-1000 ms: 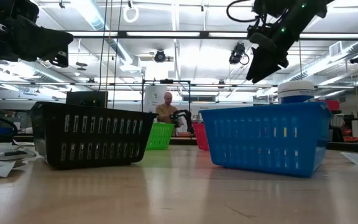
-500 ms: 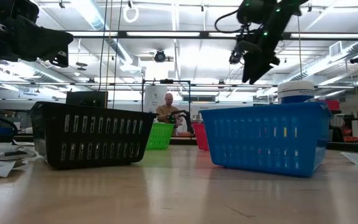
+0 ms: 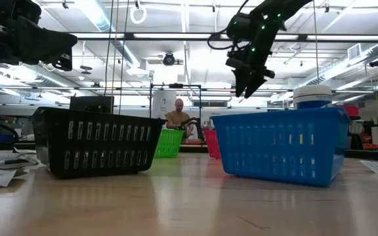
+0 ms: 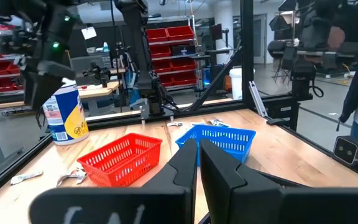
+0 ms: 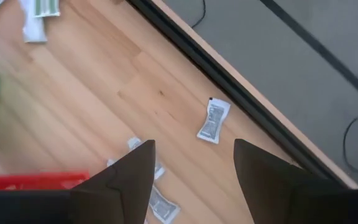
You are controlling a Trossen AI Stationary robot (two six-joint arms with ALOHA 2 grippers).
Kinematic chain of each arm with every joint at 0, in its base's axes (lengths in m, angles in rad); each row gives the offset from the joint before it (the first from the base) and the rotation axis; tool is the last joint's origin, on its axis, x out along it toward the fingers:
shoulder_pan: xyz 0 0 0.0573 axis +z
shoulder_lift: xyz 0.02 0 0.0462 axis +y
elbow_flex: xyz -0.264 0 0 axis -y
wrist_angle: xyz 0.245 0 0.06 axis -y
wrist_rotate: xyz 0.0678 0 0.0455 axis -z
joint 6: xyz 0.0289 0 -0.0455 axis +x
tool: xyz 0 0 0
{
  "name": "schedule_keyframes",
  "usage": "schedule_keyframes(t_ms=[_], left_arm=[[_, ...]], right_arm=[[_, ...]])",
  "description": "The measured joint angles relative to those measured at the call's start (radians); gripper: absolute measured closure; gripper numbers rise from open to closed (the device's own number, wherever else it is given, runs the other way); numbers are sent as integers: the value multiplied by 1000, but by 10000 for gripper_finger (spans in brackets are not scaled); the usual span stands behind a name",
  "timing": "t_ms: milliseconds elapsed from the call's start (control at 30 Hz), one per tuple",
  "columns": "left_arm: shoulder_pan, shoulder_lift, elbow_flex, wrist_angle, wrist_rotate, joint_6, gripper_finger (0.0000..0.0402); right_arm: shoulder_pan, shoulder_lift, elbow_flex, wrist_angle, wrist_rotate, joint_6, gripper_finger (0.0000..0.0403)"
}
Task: Pick & Place First Aid Supplies
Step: Put the orange ointment pack into the red bin
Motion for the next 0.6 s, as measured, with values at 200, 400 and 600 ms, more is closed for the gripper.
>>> schedule_keyframes(t_ms=[200,400,600], left_arm=[[0,0,0,0,0,0,376],[0,0,0,0,0,0,376],[0,0,0,0,0,0,376]], right_arm=[[-37,68,43,1,-9,61,182],[-85,112,46,2,-52,100,170],[-124,154,46,18,-50,72,131]])
